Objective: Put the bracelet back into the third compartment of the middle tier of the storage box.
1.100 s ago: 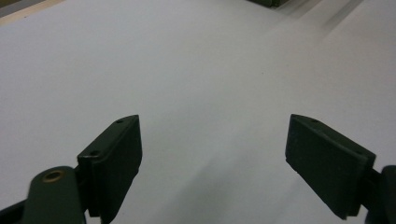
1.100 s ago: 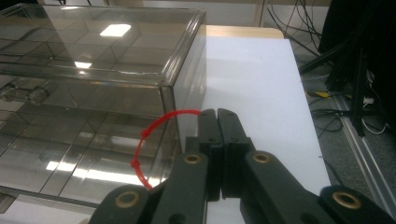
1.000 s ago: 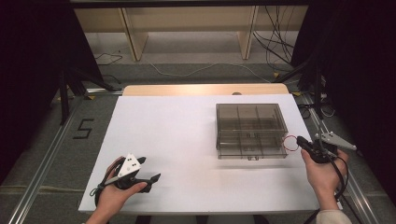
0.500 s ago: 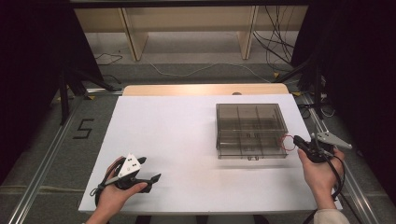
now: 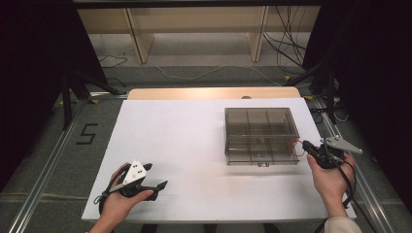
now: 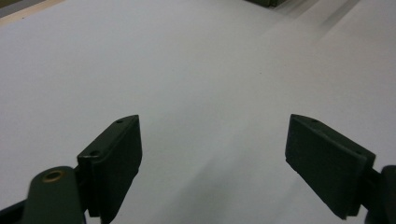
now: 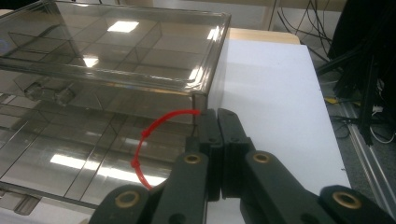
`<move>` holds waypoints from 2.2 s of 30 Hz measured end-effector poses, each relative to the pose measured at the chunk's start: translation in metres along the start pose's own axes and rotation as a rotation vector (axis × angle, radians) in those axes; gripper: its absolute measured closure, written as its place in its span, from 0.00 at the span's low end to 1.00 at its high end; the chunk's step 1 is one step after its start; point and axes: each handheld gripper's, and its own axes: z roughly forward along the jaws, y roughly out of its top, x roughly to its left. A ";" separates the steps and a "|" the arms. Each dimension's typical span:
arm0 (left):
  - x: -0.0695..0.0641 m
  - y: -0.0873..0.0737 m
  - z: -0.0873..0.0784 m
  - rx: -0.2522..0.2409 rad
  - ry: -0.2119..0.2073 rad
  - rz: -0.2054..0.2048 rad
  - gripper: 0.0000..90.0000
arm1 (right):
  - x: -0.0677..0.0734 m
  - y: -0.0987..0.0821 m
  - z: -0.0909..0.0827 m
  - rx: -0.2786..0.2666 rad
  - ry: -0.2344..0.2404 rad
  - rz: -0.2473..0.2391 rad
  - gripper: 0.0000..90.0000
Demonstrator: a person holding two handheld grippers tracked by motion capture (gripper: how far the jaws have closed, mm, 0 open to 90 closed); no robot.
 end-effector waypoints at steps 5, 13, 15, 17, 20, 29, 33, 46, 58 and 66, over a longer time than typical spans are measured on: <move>0.000 0.000 0.000 0.000 0.000 0.001 0.21 | 0.002 0.001 0.001 0.005 0.004 -0.005 1.00; 0.000 0.000 0.000 0.001 0.000 0.001 0.21 | 0.005 0.001 0.002 0.011 0.016 -0.020 1.00; 0.000 0.000 0.000 0.000 0.001 0.000 0.21 | 0.006 0.001 0.002 0.013 0.018 -0.025 1.00; 0.000 0.000 0.000 0.000 0.000 0.000 0.21 | 0.006 0.001 0.002 0.015 0.018 -0.025 1.00; 0.000 0.000 0.000 0.001 0.000 0.001 0.21 | 0.007 0.001 0.002 0.016 0.018 -0.026 1.00; 0.000 0.000 0.000 0.001 0.000 0.001 0.21 | 0.008 0.001 0.003 0.021 0.022 -0.037 1.00; 0.000 0.000 0.000 0.000 0.000 0.001 0.21 | 0.009 0.001 0.004 0.024 0.022 -0.039 1.00; 0.000 0.000 0.000 0.002 0.000 0.002 0.21 | 0.011 0.001 0.005 0.038 0.028 -0.052 1.00; 0.000 0.000 0.000 0.002 0.000 0.002 0.21 | 0.016 0.001 0.009 0.052 0.031 -0.069 1.00; 0.000 0.000 0.000 0.002 -0.002 0.003 0.21 | 0.018 0.001 0.011 0.060 0.037 -0.078 1.00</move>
